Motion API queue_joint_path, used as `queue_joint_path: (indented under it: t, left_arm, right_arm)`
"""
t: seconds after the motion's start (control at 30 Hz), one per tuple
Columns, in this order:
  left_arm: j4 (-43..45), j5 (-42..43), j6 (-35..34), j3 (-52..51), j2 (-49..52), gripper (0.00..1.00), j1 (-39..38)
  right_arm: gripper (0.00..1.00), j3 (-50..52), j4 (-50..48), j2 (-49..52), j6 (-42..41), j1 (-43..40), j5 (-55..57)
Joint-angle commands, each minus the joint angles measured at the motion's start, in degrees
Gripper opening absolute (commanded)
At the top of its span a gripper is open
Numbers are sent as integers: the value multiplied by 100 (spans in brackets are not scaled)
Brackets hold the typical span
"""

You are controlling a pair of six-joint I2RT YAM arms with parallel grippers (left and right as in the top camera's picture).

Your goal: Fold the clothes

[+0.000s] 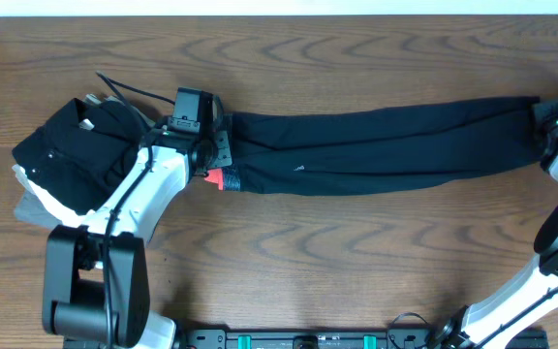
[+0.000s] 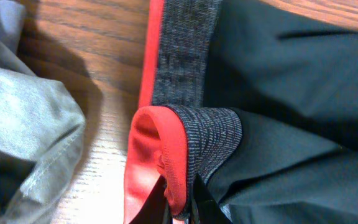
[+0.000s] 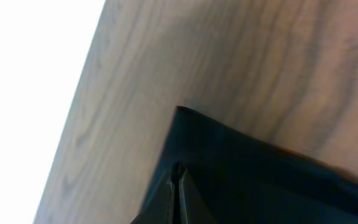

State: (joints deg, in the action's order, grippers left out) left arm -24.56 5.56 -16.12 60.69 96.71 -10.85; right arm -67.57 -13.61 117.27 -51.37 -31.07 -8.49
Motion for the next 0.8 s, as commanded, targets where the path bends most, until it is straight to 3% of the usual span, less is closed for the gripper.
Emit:
queue_joint_path:
  t: [0.0, 0.2, 0.77]
  left_arm:
    - [166, -330, -387, 114, 109, 6, 103]
    - [610, -297, -933, 155, 114, 6, 361]
    - [1427, 11, -1189, 223, 334, 10, 483]
  right_arm:
    - [1, -111, -330, 203, -463, 33, -61]
    - [1, -111, -730, 313, -584, 31, -116]
    - [1, -181, -916, 474, -584, 85, -98]
